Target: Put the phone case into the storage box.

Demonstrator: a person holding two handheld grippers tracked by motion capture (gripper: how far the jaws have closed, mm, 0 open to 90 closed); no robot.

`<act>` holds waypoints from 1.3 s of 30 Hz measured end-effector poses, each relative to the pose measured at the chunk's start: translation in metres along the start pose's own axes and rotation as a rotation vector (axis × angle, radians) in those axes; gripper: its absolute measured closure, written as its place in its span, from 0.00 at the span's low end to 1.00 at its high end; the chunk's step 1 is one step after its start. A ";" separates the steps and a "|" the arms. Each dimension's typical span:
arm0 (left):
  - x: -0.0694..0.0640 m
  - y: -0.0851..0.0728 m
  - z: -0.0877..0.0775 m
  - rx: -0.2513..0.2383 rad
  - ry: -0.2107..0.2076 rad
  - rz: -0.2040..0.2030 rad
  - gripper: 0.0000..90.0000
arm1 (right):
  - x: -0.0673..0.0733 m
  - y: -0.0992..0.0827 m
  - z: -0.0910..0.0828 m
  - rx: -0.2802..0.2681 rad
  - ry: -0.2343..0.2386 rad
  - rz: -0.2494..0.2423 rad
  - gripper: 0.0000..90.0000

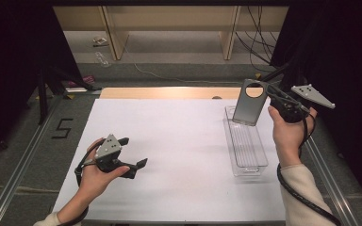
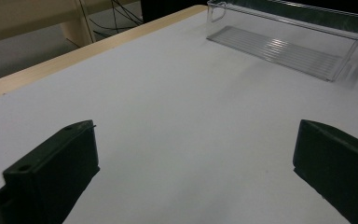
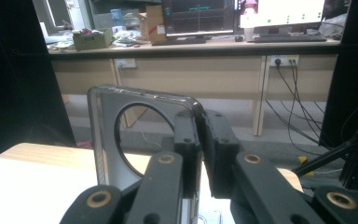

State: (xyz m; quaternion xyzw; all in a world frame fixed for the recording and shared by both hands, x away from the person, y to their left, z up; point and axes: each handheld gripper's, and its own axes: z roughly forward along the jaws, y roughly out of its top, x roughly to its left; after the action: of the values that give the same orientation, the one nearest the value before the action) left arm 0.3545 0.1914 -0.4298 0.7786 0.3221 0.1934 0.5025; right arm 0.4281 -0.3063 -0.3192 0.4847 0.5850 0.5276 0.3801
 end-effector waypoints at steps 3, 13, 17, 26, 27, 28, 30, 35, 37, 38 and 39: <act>0.000 0.000 0.000 0.000 0.000 0.000 0.00 | 0.000 0.000 0.000 -0.001 0.000 0.001 0.94; 0.000 0.000 0.001 0.001 -0.001 -0.002 0.00 | -0.001 0.000 0.003 0.004 -0.002 0.001 0.94; -0.001 0.000 0.001 0.001 -0.003 0.000 0.00 | -0.001 -0.001 0.004 0.008 0.000 0.000 0.94; -0.001 -0.001 0.001 0.003 -0.003 -0.001 0.00 | -0.003 -0.001 0.007 0.007 -0.003 0.001 0.94; -0.001 -0.001 0.001 0.003 -0.003 -0.002 0.00 | -0.003 -0.001 0.007 0.007 -0.001 0.002 0.94; -0.001 -0.001 0.001 0.004 -0.004 -0.001 0.00 | -0.003 -0.001 0.008 0.007 -0.001 0.003 0.94; -0.001 -0.001 0.001 0.003 -0.003 -0.001 0.00 | -0.003 -0.001 0.009 0.011 -0.001 0.002 0.94; 0.000 -0.001 0.001 0.002 -0.004 -0.002 0.00 | -0.003 -0.001 0.012 0.011 0.001 0.000 0.94; 0.000 -0.001 0.001 0.003 -0.004 -0.002 0.00 | -0.003 -0.001 0.012 0.012 0.001 0.000 0.94; 0.000 -0.001 0.001 0.003 -0.005 -0.002 0.00 | -0.002 -0.001 0.013 0.011 0.002 0.000 0.94; 0.000 -0.001 0.001 0.003 -0.003 -0.003 0.00 | -0.002 0.000 0.013 0.009 0.002 0.001 0.94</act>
State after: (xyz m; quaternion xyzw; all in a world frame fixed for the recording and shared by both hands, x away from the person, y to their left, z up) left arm 0.3549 0.1904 -0.4312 0.7793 0.3226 0.1909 0.5022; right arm 0.4407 -0.3053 -0.3218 0.4862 0.5876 0.5254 0.3772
